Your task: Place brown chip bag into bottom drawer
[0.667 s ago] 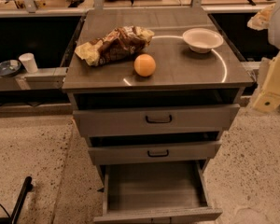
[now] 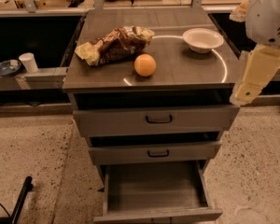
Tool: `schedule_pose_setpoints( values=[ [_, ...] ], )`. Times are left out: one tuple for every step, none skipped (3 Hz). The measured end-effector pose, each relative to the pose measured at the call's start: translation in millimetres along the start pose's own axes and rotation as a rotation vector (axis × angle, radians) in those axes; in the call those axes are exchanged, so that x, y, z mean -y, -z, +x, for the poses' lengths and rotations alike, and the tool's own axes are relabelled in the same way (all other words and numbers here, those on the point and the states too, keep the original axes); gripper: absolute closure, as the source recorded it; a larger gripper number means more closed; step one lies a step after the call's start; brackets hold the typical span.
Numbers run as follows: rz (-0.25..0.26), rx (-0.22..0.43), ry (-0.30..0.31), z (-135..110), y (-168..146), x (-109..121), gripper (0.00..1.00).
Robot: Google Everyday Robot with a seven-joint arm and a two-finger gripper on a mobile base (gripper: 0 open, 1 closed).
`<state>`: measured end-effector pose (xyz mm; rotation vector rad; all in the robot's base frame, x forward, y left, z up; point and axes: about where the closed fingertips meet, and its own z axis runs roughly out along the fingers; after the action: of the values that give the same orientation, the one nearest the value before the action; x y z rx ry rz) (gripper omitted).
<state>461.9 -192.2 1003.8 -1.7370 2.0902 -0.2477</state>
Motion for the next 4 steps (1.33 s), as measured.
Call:
schedule_pose_setpoints(
  values=[
    [0.037,0.026,0.099,-34.5,-21.2,31.1,0.00],
    [0.059,0.073,0.194,-75.3,-43.8,60.0,0.00],
    [0.062,0.132,0.272,-120.3,-67.3,81.6,0.00],
    [0.043,0.174,0.326,-158.7,-92.4,91.7,0.00]
  ],
)
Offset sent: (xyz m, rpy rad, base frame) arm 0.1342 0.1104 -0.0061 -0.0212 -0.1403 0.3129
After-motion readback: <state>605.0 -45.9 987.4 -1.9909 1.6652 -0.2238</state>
